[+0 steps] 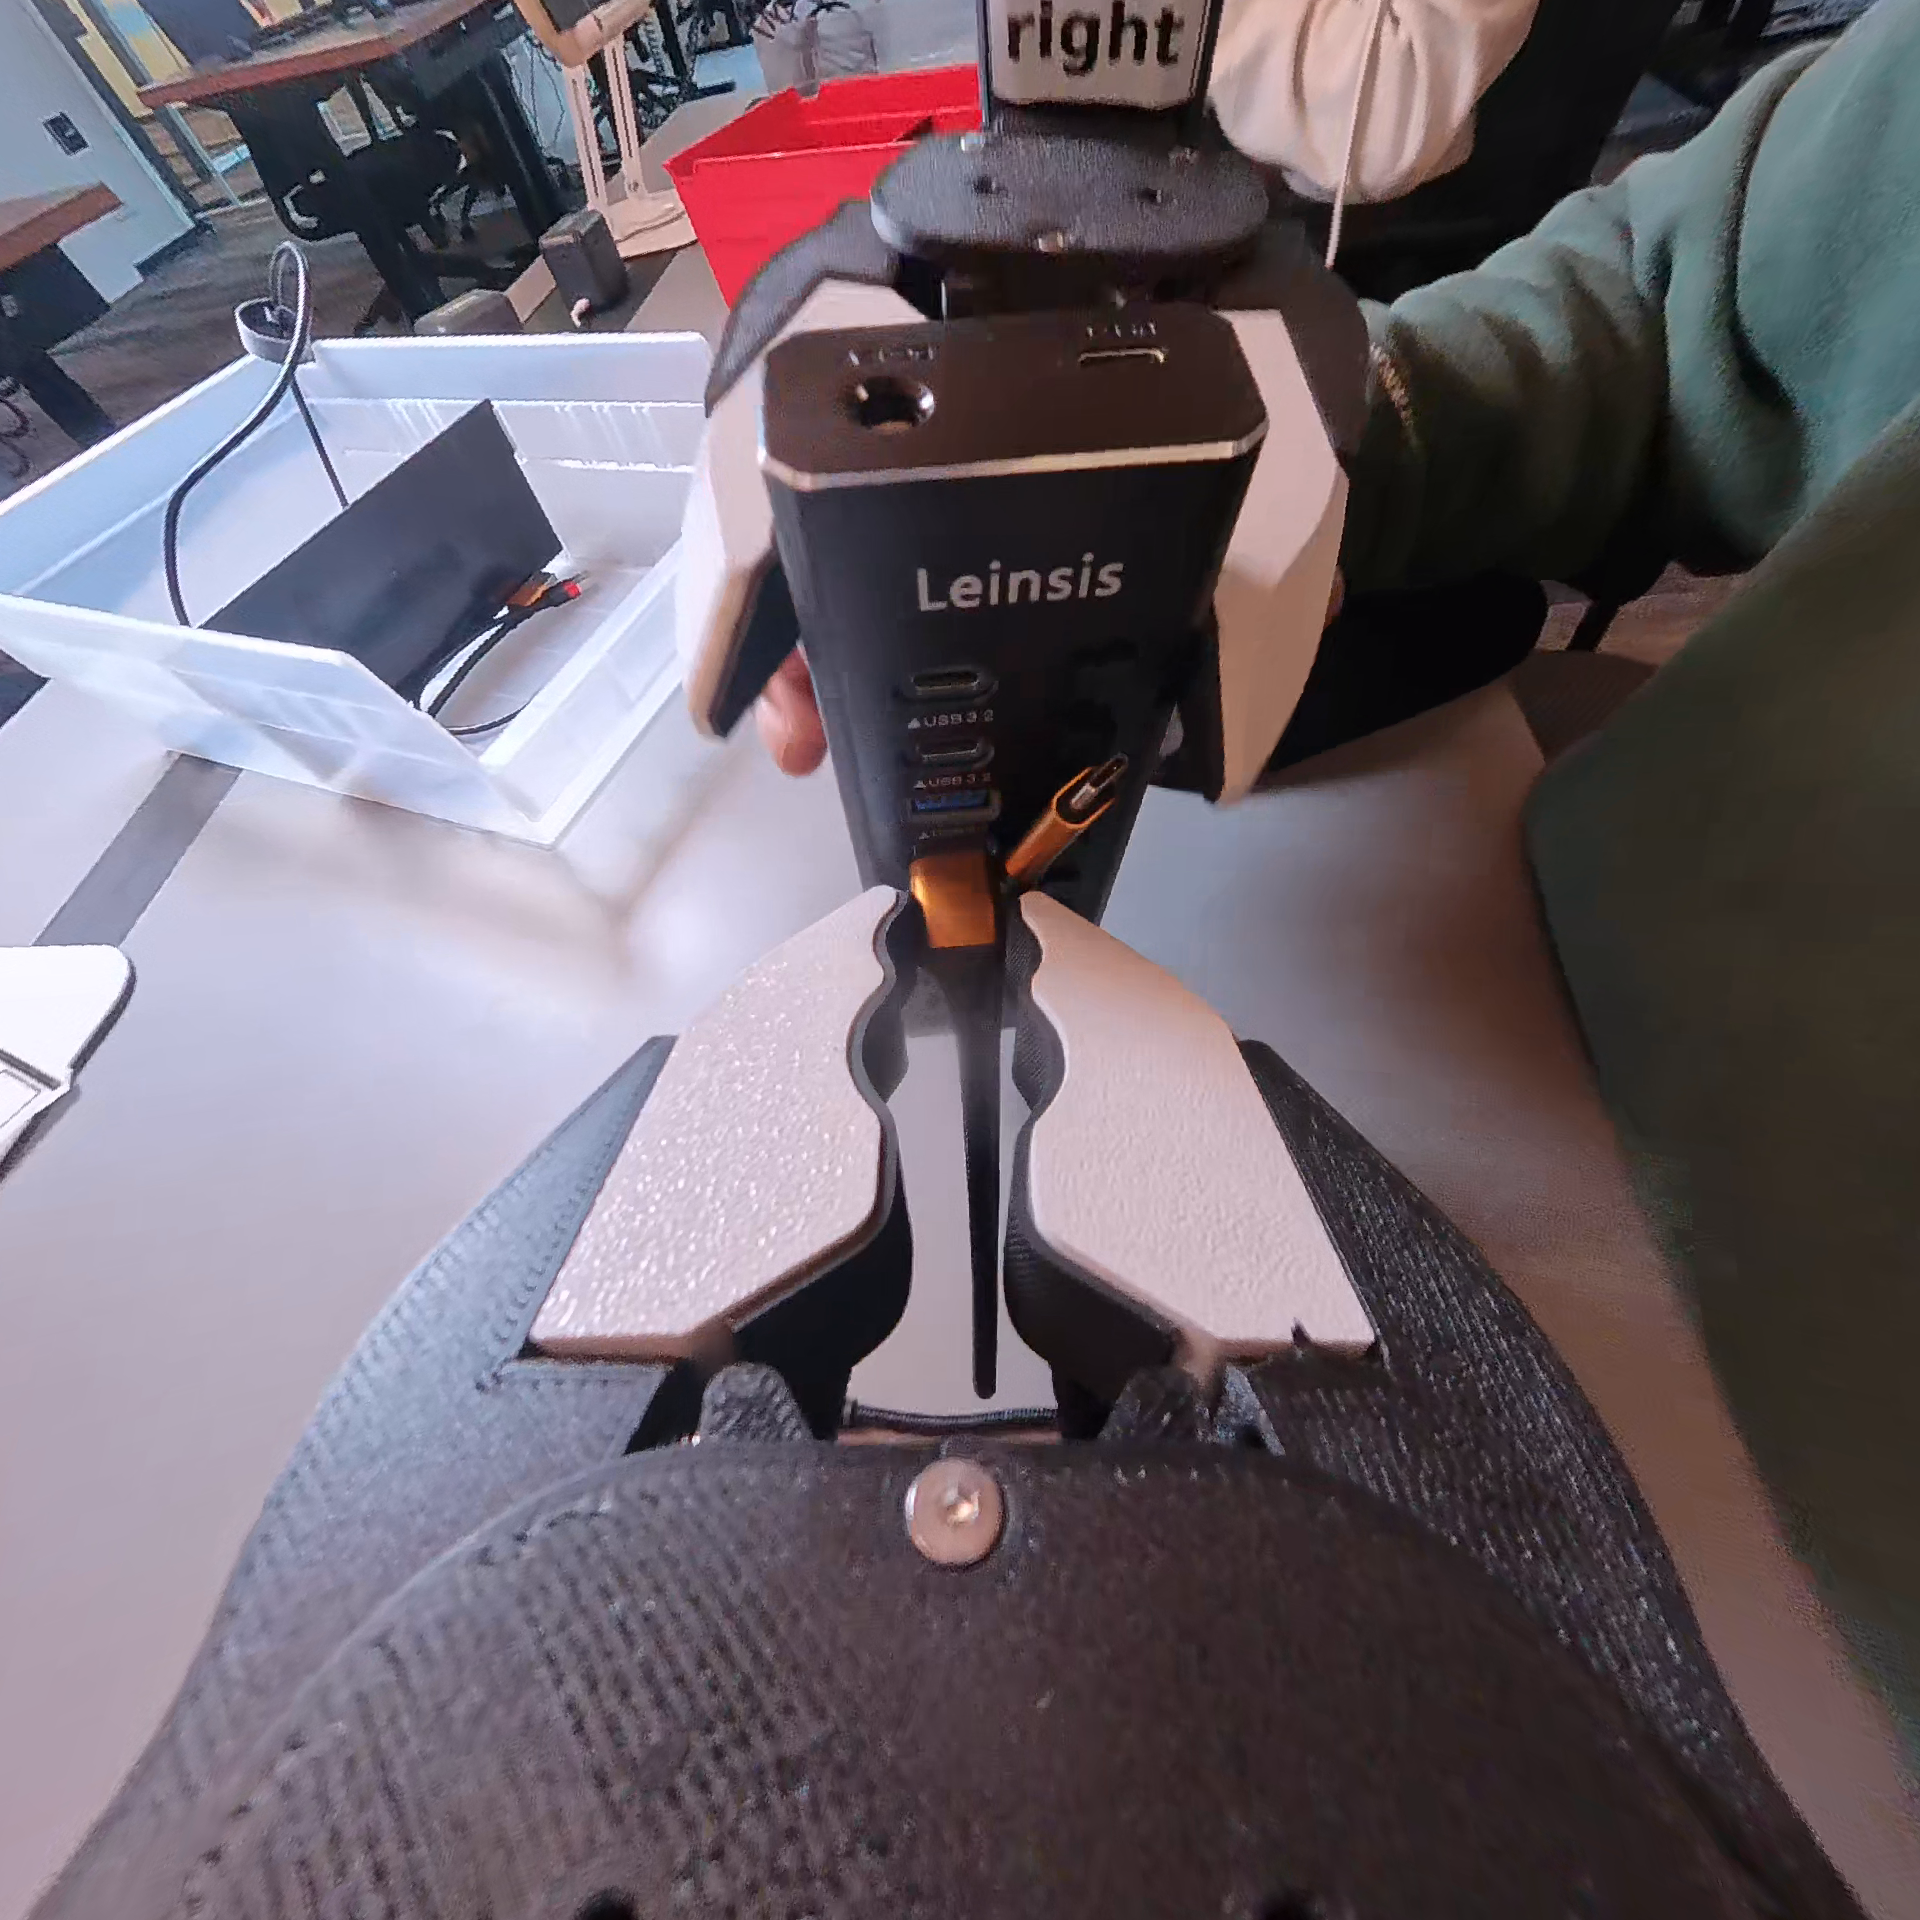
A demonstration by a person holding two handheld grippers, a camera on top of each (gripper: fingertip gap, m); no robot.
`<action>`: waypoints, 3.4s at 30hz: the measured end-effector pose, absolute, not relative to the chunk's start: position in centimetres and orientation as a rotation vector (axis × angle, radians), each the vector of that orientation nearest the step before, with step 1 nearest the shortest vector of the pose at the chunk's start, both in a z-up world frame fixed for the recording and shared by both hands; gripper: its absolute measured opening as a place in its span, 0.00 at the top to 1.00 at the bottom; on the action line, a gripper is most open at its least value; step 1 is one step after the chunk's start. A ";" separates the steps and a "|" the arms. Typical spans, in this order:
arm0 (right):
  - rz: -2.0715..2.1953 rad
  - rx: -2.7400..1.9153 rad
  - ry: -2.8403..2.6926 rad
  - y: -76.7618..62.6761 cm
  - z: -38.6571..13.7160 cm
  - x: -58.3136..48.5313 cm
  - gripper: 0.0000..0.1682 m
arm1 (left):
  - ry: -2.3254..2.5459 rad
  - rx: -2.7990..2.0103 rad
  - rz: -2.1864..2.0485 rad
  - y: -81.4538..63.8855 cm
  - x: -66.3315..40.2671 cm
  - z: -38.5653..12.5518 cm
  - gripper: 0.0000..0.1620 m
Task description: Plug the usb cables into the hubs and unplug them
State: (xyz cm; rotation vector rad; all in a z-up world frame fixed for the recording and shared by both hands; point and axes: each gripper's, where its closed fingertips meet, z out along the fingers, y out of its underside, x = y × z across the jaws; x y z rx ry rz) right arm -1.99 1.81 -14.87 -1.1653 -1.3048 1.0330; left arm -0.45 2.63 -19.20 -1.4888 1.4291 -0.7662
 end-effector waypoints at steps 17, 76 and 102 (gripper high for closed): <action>0.947 -1.205 -1.520 0.8 -18.5 -2.2 0.64 | 1.425 -1.460 -0.859 1.2 -0.7 -19.1 0.88; 1.209 -1.249 -1.242 3.8 -14.9 2.7 0.69 | 1.343 -1.584 -0.797 2.5 -3.8 -18.3 0.63; -0.010 -1.465 -2.234 5.9 -22.6 -0.2 0.61 | 1.481 -1.654 -0.400 4.5 -5.1 -22.8 0.63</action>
